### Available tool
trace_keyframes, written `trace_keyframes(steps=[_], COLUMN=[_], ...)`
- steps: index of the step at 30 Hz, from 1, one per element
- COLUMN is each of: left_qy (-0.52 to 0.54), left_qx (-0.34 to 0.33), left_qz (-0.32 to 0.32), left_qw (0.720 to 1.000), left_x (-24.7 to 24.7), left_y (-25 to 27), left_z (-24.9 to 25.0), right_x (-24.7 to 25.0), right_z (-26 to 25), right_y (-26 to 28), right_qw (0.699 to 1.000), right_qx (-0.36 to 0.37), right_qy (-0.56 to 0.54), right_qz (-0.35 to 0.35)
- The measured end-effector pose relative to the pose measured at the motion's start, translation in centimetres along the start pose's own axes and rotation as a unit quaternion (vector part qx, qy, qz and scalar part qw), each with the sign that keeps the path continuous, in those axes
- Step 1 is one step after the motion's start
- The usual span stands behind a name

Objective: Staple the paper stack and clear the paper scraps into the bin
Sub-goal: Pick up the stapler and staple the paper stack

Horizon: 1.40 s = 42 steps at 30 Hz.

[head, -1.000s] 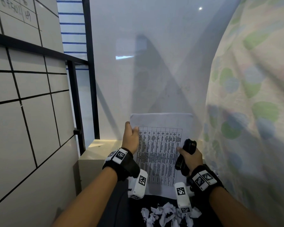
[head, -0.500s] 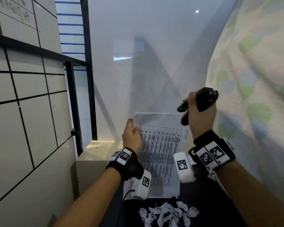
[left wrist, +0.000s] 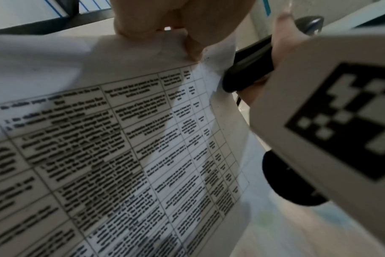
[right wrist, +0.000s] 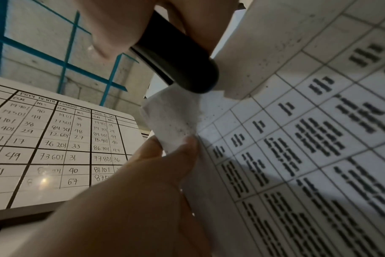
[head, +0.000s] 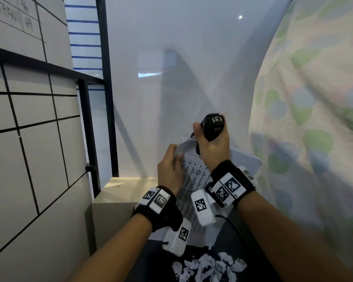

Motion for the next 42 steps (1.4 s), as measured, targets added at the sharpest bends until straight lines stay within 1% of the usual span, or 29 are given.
trace_keyframes(steps=[4, 7, 12, 15, 18, 22, 26, 28, 31, 34, 36, 38, 40, 42], left_qy=[0.021, 0.015, 0.009, 0.005, 0.004, -0.031, -0.058, -0.071, -0.069, -0.053, -0.027, -0.021, -0.038, -0.038], left_qx=[0.01, 0.019, 0.044, 0.035, 0.02, 0.01, -0.01, -0.009, 0.007, 0.029, 0.041, 0.058, 0.076, 0.092], left_qz=[-0.018, -0.021, -0.037, -0.061, -0.101, -0.139, -0.175, -0.185, -0.19, -0.169, -0.124, -0.082, -0.051, -0.021], left_qw=[1.0, 0.999, 0.998, 0.998, 0.995, 0.99, 0.983, 0.98, 0.979, 0.984, 0.991, 0.995, 0.995, 0.995], left_x=[-0.1, -0.3, -0.4, -0.2, 0.0, 0.2, 0.2, 0.2, -0.2, -0.3, -0.2, -0.1, 0.2, 0.7], left_y=[0.1, 0.2, 0.1, -0.2, -0.3, -0.5, -0.6, -0.6, -0.7, -0.6, -0.8, -1.1, -1.5, -2.0], left_z=[0.1, 0.1, 0.6, 0.8, 1.1, 1.1, 1.3, 1.4, 1.7, 1.5, 1.1, 0.5, 0.0, -0.3], right_x=[-0.3, -0.7, -1.1, -1.2, -1.2, -0.8, -0.6, -0.4, -0.3, -0.3, -0.1, 0.5, 1.6, 3.0], right_z=[-0.1, -0.4, -1.1, -1.1, -0.8, -0.5, -0.2, -0.1, 0.2, 0.3, 0.3, 0.5, 0.9, 1.7], right_y=[-0.2, -0.4, -1.1, -1.4, -1.6, -1.9, -2.3, -2.5, -2.9, -3.0, -3.0, -3.1, -3.2, -3.0], right_qw=[1.0, 0.999, 0.99, 0.985, 0.98, 0.971, 0.962, 0.958, 0.957, 0.959, 0.956, 0.95, 0.942, 0.941], right_qx=[-0.019, -0.04, -0.121, -0.145, -0.166, -0.2, -0.227, -0.236, -0.242, -0.25, -0.256, -0.256, -0.25, -0.245], right_qy=[0.017, 0.01, -0.045, -0.066, -0.074, -0.094, -0.088, -0.092, -0.086, -0.082, -0.105, -0.135, -0.166, -0.16], right_qz=[-0.007, 0.007, 0.057, 0.067, 0.074, 0.089, 0.12, 0.134, 0.135, 0.105, 0.093, 0.118, 0.153, 0.168])
Point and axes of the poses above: each hand's wrist, its own y-axis away from the middle knuckle, its own x-axis out of the back of the hand, z = x × y, the point moved 1 cm from there along -y, towards the middle knuckle, and after that the axes turned 13 degrees about y, right-handed, at the moved point
